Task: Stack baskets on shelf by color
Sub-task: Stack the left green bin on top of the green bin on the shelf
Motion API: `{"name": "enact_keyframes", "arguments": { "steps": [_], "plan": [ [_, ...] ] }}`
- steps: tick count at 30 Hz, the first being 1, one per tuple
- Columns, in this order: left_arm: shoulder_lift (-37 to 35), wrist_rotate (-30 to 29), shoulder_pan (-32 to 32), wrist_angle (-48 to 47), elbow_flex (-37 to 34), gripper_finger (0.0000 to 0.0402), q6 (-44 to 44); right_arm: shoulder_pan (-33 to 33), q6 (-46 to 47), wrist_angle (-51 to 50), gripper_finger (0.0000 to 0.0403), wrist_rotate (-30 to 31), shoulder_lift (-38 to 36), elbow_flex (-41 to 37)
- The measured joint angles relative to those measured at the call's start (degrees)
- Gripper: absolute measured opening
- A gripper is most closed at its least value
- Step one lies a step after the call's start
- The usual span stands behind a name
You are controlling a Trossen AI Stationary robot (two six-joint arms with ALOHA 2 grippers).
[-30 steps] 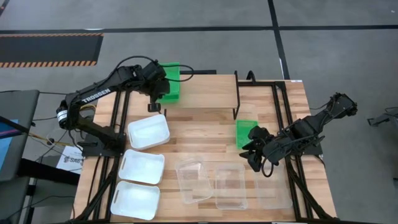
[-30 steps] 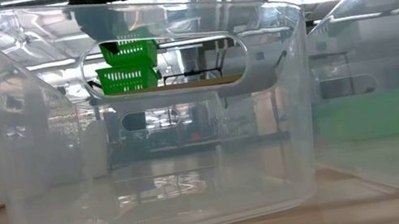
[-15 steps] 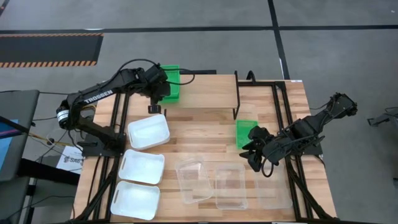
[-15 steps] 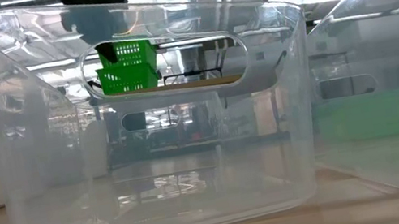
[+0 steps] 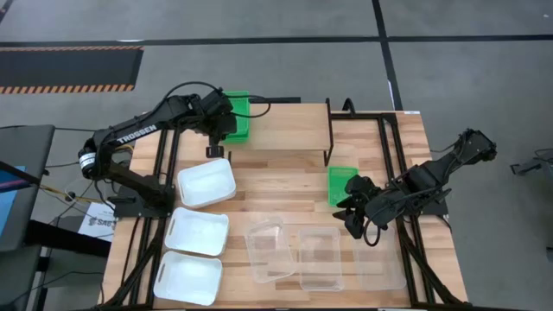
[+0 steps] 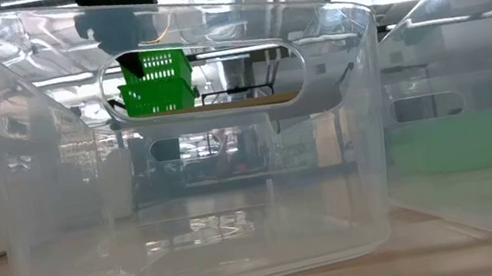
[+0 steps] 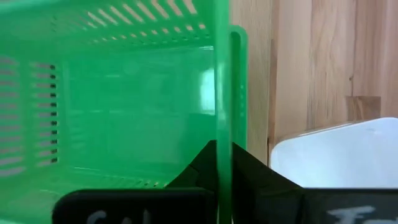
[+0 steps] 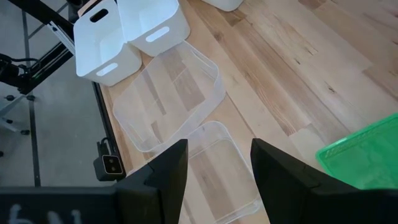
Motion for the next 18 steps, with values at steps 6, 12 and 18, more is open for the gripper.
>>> {"name": "enact_keyframes", "arguments": {
  "steps": [6,12,18],
  "plan": [
    [0.0,-0.4,0.0,0.0,0.0,0.0056,0.1,0.0,0.0,-0.2,0.0201,0.0,0.0,0.0],
    [0.0,-1.3,0.0,0.2,0.0,0.0108,-0.4,0.0,0.0,-0.4,0.0201,0.0,0.0,0.0],
    [0.0,-1.7,-0.2,-2.5,3.6,0.0149,-4.3,0.0,0.0,-0.4,0.0201,0.0,0.0,0.0]
  ]
}}
